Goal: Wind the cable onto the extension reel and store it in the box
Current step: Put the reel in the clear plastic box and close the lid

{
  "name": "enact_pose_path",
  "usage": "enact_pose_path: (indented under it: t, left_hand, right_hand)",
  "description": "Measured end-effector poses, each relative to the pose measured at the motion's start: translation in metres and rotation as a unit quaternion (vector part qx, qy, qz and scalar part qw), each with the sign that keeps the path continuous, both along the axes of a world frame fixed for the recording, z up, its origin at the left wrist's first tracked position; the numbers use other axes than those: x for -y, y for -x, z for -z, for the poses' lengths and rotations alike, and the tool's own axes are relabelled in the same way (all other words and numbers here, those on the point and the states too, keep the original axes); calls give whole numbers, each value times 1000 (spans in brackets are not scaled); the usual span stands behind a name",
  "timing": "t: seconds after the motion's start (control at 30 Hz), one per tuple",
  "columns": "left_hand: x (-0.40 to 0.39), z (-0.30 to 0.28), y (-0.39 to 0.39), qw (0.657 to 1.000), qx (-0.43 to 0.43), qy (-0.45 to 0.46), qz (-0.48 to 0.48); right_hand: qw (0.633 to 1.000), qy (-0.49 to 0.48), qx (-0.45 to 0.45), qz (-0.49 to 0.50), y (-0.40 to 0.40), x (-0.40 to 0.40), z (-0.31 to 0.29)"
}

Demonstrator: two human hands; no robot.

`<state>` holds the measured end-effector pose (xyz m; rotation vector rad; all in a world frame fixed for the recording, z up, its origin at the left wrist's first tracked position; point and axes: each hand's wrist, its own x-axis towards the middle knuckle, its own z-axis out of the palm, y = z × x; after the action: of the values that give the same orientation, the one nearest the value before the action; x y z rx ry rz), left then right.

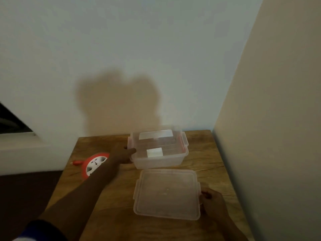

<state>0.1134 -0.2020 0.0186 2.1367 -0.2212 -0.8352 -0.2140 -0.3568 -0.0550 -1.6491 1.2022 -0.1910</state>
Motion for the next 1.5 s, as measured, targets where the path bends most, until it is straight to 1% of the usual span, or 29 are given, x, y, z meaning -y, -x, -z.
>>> enact_pose_path:
  t: [0.17, 0.23, 0.3, 0.47, 0.57, 0.63, 0.73, 0.93, 1.07, 1.17, 1.3, 1.4, 1.5]
  left_hand:
    - [-31, 8, -30, 999, 42, 1, -27]
    - [-34, 12, -42, 998, 57, 3, -23]
    - [-33, 16, -52, 998, 53, 12, -13]
    - [-31, 27, -75, 998, -21, 57, 16]
    - [-26, 32, -83, 996, -21, 75, 42]
    - [-25, 33, -86, 996, -9, 69, 58]
    - [-27, 35, -90, 996, -23, 70, 52]
    - [-35, 34, -85, 992, -44, 105, 45]
    - [-46, 34, -83, 992, -9, 127, -1]
    - [-64, 37, -81, 991, -5, 133, -7]
    - [-84, 39, -68, 992, 8, 124, 31]
    - [-85, 37, -55, 985, 11, 157, 68]
    - [-75, 32, -47, 979, 47, 181, 80]
  right_hand:
    - [998, 15, 32, -53, -32, -14, -11]
    - [997, 10, 45, -62, -44, -21, -13]
    - [997, 9, 43, -64, -54, -27, -15]
    - [999, 11, 28, -19, -71, -46, -12]
    - [999, 13, 27, 19, -75, -54, -14]
    - [999, 15, 25, 41, -77, -62, -13]
    - [999, 10, 23, 48, -78, -75, -10]
    - [999, 25, -11, 34, -74, -82, 1]
    - [999, 34, -12, 10, -72, -74, 8]
    - [999, 45, -13, 1, -73, -67, 9]
    - [998, 56, -17, -21, -76, -60, 13]
    - [998, 59, -17, -19, -76, -60, 14]
    - [995, 95, -18, -27, -77, -61, 16]
